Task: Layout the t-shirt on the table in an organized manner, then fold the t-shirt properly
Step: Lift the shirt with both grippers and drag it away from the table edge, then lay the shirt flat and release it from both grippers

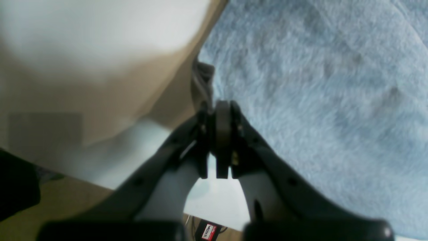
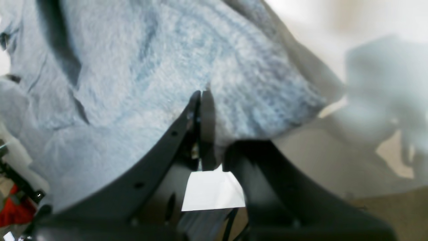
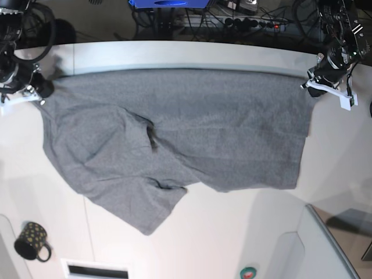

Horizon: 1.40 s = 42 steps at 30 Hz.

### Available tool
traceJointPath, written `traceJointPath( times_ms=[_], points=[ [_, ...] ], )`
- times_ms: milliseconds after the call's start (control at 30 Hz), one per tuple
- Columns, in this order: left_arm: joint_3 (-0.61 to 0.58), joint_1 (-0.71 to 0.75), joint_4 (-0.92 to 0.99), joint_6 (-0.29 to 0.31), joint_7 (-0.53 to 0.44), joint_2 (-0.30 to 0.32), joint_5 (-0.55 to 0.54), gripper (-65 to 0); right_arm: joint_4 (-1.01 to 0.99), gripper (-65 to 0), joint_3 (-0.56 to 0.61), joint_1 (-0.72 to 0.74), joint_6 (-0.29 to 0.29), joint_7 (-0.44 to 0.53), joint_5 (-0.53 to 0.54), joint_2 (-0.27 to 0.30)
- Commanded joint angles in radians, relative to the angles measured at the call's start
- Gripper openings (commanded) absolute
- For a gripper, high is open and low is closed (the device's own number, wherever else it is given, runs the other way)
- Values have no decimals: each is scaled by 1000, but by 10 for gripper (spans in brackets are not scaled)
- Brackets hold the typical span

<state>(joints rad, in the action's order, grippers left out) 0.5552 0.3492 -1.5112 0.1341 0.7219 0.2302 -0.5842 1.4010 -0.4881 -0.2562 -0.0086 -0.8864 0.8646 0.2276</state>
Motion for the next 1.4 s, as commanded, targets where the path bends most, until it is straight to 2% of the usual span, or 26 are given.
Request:
traceJointPath(
  times_ms=[0, 333, 467, 1167, 1233, 1367],
  points=[
    [10, 1, -15, 2, -20, 15, -4, -650, 21, -644, -5, -2, 5, 25, 8, 17],
    [10, 52, -15, 2, -23, 13, -4, -650, 21, -644, -4, -47, 9, 32, 8, 16],
    [12, 52, -18, 2, -23, -5, -4, -650, 16, -644, -7, -50, 78, 32, 2, 14],
    [13, 103, -38, 2, -23, -32, -4, -650, 14, -644, -5, -71, 86, 32, 2, 14],
    [15, 103, -38, 2, -23, -42, -4, -650, 14, -644, -10, -71, 86, 32, 0, 0],
    [78, 107, -38, 2, -23, -53, -4, -650, 21, -644, -11, -90, 86, 32, 0, -9]
  ],
)
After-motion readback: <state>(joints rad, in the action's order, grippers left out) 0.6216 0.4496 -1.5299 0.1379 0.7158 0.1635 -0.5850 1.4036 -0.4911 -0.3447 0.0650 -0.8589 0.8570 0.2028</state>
